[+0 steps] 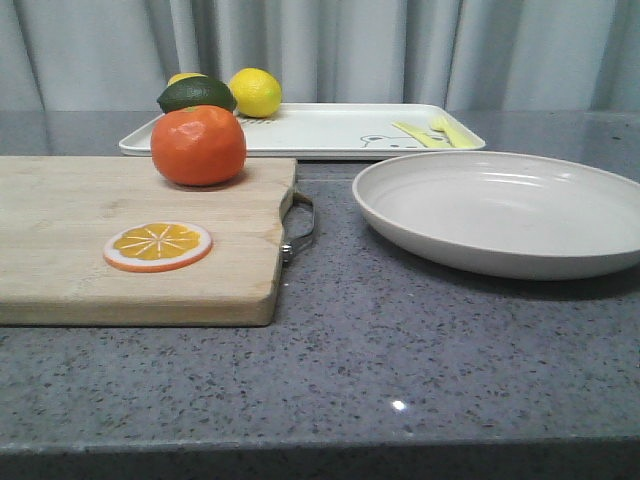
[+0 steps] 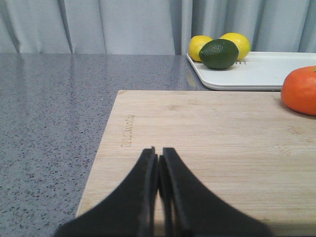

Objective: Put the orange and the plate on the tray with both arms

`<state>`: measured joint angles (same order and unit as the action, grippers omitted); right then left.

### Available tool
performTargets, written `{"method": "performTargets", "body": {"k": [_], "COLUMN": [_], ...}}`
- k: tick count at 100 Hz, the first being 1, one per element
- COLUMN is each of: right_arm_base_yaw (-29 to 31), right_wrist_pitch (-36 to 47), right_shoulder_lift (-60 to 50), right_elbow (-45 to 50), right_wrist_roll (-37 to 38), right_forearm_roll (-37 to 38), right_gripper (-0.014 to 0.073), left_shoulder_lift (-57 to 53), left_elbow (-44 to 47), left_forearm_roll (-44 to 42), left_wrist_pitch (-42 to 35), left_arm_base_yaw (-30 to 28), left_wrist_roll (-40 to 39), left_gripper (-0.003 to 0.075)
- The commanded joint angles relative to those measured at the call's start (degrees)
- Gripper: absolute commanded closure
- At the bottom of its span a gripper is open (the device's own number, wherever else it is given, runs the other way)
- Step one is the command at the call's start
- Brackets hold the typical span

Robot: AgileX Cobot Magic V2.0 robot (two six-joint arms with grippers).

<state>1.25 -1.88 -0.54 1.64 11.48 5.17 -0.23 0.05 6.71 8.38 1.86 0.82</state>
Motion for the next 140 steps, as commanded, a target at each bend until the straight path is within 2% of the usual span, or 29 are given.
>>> {"method": "performTargets", "body": {"k": [1,63,107,140], "right_arm_base_yaw": [0.30,0.30,0.30,0.30], "right_wrist_pitch": [4.41,4.46,6.82,-0.64], "right_shoulder_lift": [-1.23,-1.23,-1.18,4.42], "right_elbow": [-0.03,-0.03,-0.28,-8.11], "right_wrist_roll": [-0.18,-0.18,-0.18,-0.18], "right_forearm_roll": [0.72,0.72,0.67,0.67], "right_gripper": [0.0656,0.0656,0.0656,0.0655], "left_shoulder_lift": [-1.75,-1.75,-1.75,1.54], "left_elbow": [1.35,1.35,0.63,-6.56], "left_forearm_roll": [0.05,0.05,0.52,0.64], "left_wrist_pitch": [-4.20,-4.33,-7.20,-6.87], "left_arm_base_yaw": [-0.08,-0.08,-0.08,-0.08], "left_wrist_roll": [-0.40,-0.40,-0.40,-0.40], "left_gripper": [0.0739,0.0739,0.0739,0.0739]}}
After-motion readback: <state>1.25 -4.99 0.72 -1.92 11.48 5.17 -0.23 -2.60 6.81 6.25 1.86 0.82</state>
